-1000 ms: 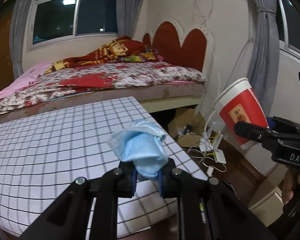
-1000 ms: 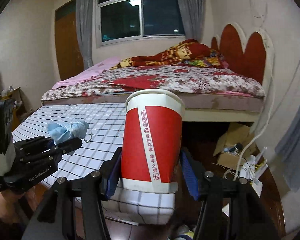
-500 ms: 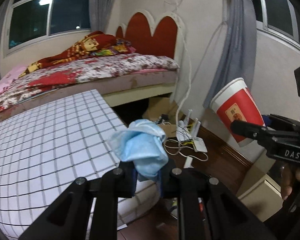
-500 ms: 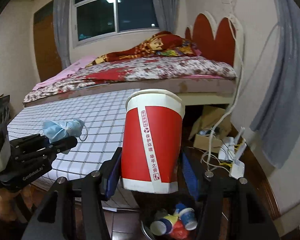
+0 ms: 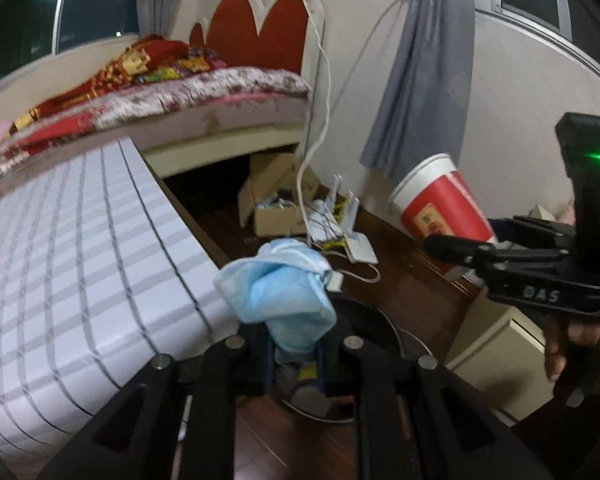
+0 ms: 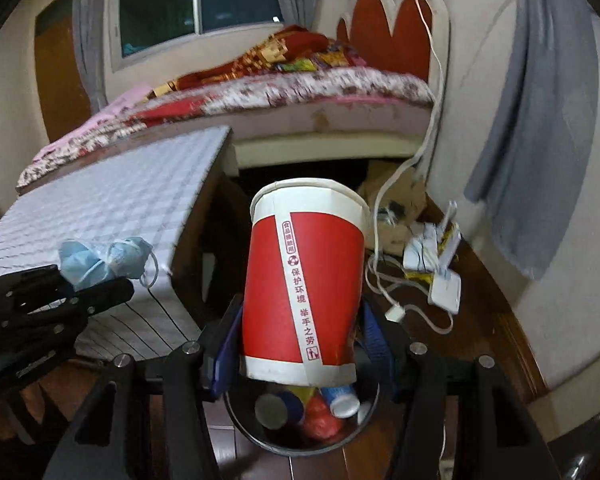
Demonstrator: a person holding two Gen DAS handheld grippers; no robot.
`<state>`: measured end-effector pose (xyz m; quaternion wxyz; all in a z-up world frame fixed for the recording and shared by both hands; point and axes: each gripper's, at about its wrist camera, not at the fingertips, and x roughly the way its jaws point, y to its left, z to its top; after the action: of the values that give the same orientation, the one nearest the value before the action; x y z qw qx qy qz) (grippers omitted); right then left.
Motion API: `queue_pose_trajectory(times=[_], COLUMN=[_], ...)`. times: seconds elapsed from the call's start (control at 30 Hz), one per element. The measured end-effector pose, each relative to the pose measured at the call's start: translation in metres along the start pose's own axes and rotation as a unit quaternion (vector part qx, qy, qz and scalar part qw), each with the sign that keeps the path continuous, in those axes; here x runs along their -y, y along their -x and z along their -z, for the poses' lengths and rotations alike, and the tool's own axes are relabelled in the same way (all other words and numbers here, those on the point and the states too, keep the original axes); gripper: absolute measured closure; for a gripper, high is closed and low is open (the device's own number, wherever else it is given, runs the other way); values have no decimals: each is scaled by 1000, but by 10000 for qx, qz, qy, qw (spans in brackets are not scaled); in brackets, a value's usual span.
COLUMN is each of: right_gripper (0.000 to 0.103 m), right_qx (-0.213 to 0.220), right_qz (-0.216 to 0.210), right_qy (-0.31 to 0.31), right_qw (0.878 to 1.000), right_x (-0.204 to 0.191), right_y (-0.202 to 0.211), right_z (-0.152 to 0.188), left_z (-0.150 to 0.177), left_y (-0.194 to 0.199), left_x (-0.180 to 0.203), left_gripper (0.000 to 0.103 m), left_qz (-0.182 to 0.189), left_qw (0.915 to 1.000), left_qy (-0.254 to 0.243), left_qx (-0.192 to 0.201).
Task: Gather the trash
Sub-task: 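Carry the tissue and red-white cup over the black bin, then open both tools to drop the tissue and red cup into the bin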
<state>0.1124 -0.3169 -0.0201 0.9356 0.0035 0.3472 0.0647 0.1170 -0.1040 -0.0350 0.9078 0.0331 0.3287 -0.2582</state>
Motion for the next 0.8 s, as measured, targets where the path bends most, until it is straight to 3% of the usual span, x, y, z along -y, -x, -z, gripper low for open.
queue_pose_trajectory(times=[0.33, 0.57, 0.8], right_gripper=[44, 44, 44], right_qx=[-717, -1283, -1494], right_qz=[134, 138, 14], right_qy=[4, 185, 280], right_qw=[9973, 9915, 9884], right_x=[19, 26, 27], right_y=[-56, -87, -112], right_z=[35, 63, 67], left_z=[28, 36, 40], left_y=[-44, -81, -108], left_x=[22, 17, 15], left_gripper=[85, 85, 82], left_qz=[206, 346, 536], left_qw=[9988, 9955, 9922], left_qy=[84, 224, 371], left_qx=[-431, -848, -1065])
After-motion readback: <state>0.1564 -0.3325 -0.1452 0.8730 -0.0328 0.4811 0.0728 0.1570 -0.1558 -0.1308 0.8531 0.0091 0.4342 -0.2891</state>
